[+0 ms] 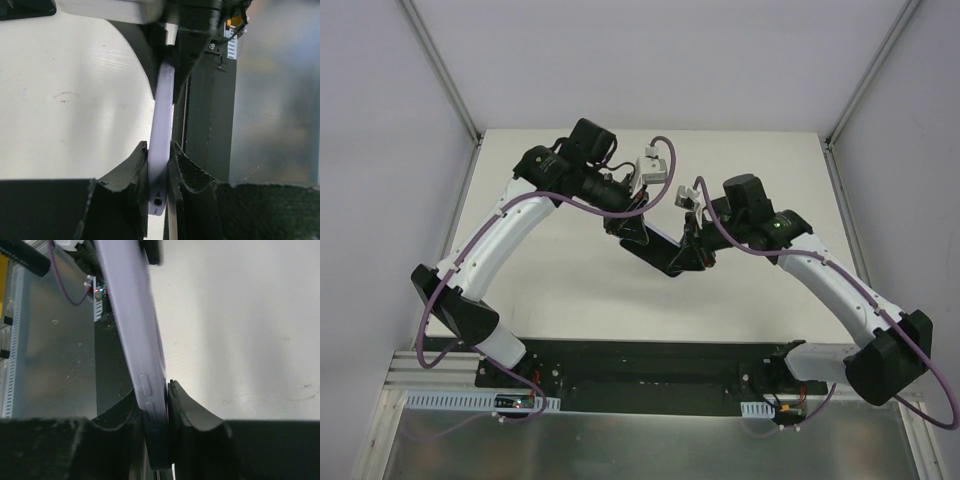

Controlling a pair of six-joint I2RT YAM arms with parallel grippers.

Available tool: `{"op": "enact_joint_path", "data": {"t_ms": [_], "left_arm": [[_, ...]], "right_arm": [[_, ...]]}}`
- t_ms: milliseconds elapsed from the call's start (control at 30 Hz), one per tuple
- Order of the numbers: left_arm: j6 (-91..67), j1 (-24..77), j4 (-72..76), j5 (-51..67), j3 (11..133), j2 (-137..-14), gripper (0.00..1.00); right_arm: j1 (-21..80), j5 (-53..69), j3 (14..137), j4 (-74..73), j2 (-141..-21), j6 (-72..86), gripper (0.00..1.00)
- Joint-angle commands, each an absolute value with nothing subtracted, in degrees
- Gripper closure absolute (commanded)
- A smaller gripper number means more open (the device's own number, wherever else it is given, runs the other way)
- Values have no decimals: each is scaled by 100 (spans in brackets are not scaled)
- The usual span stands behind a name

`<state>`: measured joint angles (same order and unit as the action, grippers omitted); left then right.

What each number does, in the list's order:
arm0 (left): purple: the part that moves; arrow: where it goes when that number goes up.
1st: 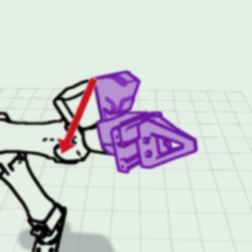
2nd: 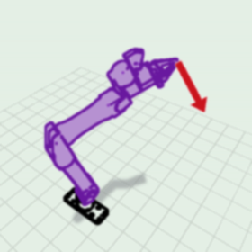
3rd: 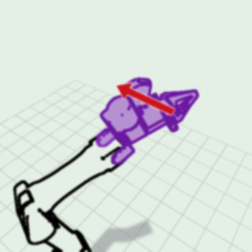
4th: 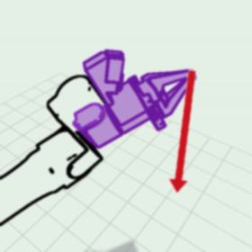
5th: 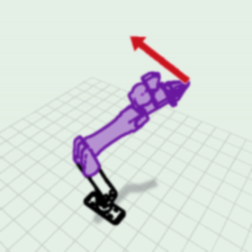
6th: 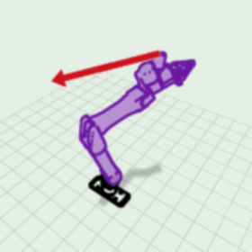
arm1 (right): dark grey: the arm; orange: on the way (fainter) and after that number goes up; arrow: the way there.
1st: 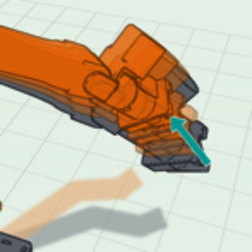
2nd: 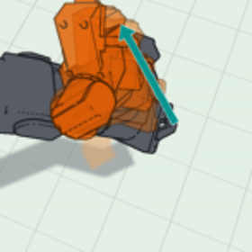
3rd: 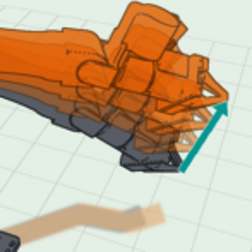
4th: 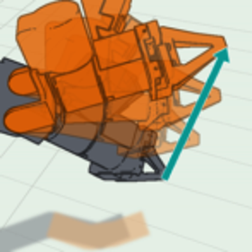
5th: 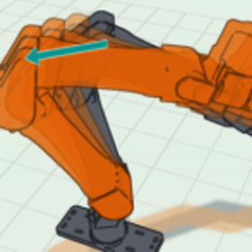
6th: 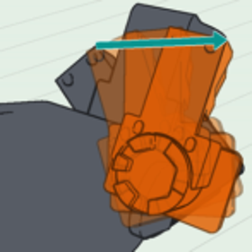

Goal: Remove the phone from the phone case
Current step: Pick up the phone at the center of the board.

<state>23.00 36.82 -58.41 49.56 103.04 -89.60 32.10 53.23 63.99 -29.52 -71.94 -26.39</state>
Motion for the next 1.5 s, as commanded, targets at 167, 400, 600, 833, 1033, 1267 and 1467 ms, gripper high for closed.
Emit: {"op": "enact_joint_path", "data": {"t_ms": [167, 400, 600, 833, 1033, 1267, 1467], "left_arm": [[2198, 3735, -5792, 5370, 10529, -8903, 100], [1558, 3534, -5460, 5738, 10205, -8772, 32], [187, 3340, -4256, 6065, 9397, -8464, 29], [-1519, 2848, -2489, 6196, 8562, -8130, 47], [-2424, 2769, -1698, 6240, 8209, -8138, 54], [-2996, 2769, -1187, 6179, 8086, -8235, 52], [-3357, 2769, -827, 6170, 7928, -8314, 64]], "right_arm": [[3261, 5388, 6574, -3050, -7225, -2865, 100], [3234, 5177, 6644, -2979, -7040, -2751, 100], [3094, 5159, 6838, -3102, -7014, -2742, 100], [2953, 5256, 6970, -3225, -7049, -2742, 100], [2944, 5195, 6961, -3226, -7075, -2760, 100], [2936, 5133, 6917, -3199, -7040, -2760, 100], [2944, 5107, 6908, -3182, -7049, -2742, 100]]}}
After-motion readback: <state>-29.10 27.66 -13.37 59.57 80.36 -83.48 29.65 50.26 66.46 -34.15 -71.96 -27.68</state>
